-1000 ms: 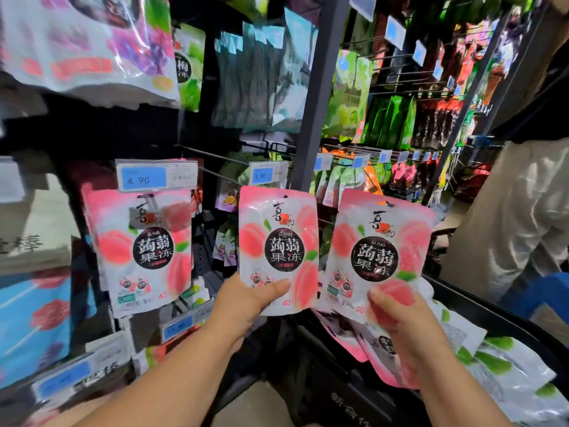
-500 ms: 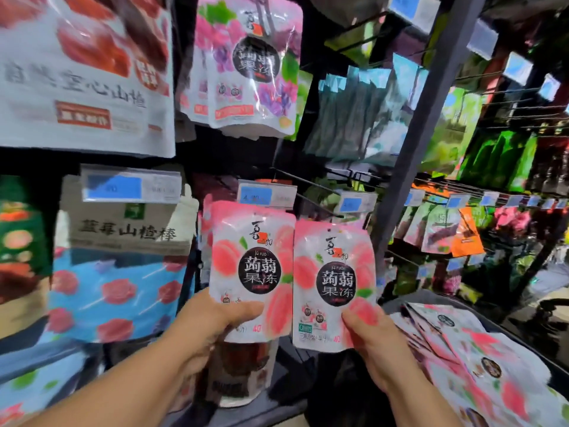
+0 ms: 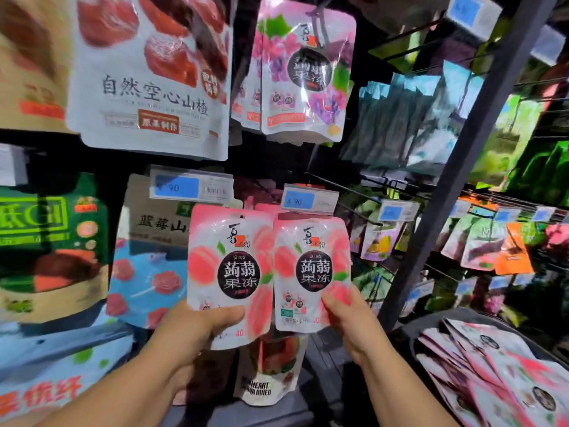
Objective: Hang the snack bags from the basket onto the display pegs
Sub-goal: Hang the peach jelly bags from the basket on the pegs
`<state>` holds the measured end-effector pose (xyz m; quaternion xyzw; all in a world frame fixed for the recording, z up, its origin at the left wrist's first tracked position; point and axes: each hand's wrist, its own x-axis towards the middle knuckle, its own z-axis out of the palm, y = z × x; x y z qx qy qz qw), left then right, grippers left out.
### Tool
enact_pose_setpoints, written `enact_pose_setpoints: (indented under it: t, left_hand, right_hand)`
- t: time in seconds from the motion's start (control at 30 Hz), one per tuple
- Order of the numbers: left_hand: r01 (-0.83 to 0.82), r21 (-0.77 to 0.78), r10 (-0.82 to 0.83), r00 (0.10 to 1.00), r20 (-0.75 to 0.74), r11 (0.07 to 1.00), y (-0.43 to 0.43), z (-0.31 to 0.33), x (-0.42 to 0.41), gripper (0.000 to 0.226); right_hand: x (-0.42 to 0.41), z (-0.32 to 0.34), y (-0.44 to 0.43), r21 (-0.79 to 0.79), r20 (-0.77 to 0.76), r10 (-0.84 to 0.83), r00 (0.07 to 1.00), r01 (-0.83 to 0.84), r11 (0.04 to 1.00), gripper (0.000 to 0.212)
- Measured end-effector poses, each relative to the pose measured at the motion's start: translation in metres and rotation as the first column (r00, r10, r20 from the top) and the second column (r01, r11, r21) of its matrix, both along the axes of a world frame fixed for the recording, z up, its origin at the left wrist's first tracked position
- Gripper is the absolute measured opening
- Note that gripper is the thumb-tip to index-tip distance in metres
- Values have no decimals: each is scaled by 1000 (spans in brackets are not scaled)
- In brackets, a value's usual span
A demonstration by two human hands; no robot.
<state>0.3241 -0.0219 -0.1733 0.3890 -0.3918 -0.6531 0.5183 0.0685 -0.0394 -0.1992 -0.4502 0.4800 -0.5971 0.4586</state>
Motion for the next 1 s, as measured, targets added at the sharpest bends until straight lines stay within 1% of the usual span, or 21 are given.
enact_pose_setpoints:
  t: [0.07,0.13,0.2,0.3,0.33,0.4,0.43,0.47,0.6,0.7,0.77,0.9,1.0]
  left_hand:
    - [-43,3,43,999,3,999,-3,-2,4,24]
    - [-67,9,67,998,9,998,-5,-3,7,31]
    - [-88,2,88,996,12,996,-6,-4,11,31]
    - [-111,-7,111,994,7,994,-4,-1,15,33]
    - [-106,-11,106,994,12,994,-4,-1,17,37]
    - [-102,-4,102,995,8,995,-2,2,20,57]
    - [-101,-2,101,995,7,995,-1,4,21,62]
    - [-105,-2,105,994,11,994,1,5,21,62]
    - [-103,0,103,995,11,995,1,5,21,59]
    - [-97,14,97,995,10,995,-1,2,19,42]
    - [-94,20,93,995,26,995,-2,1,17,39]
    - [-60,17,59,997,48,998,2,2,10,30]
    - [-56,24,54,997,55,998,2,2,4,28]
  right_hand:
    - [5,4,-5,-4,-4,18,1000,-18,1000,37]
    - [8,8,-9,10,1,21,1000,-21,1000,31]
    - [10,8,-13,38,0,14,1000,-14,999,25]
    - [13,7,-17,54,1,15,1000,-15,998,25]
    - [13,5,-19,59,-1,15,1000,-15,998,25]
    - [16,3,-20,63,5,18,1000,-18,998,24]
    - [17,3,-21,64,10,16,1000,-17,998,23]
    - [17,2,-22,63,12,19,1000,-20,998,23]
    - [22,5,-30,78,1,4,1000,-4,997,21]
    - [25,5,-42,105,-24,-15,1000,17,994,22]
    - [25,0,-52,126,-37,-21,999,25,992,24]
    - [28,-5,-64,142,-102,-56,993,70,987,32]
    - [33,-3,-71,137,-155,-80,985,101,985,34]
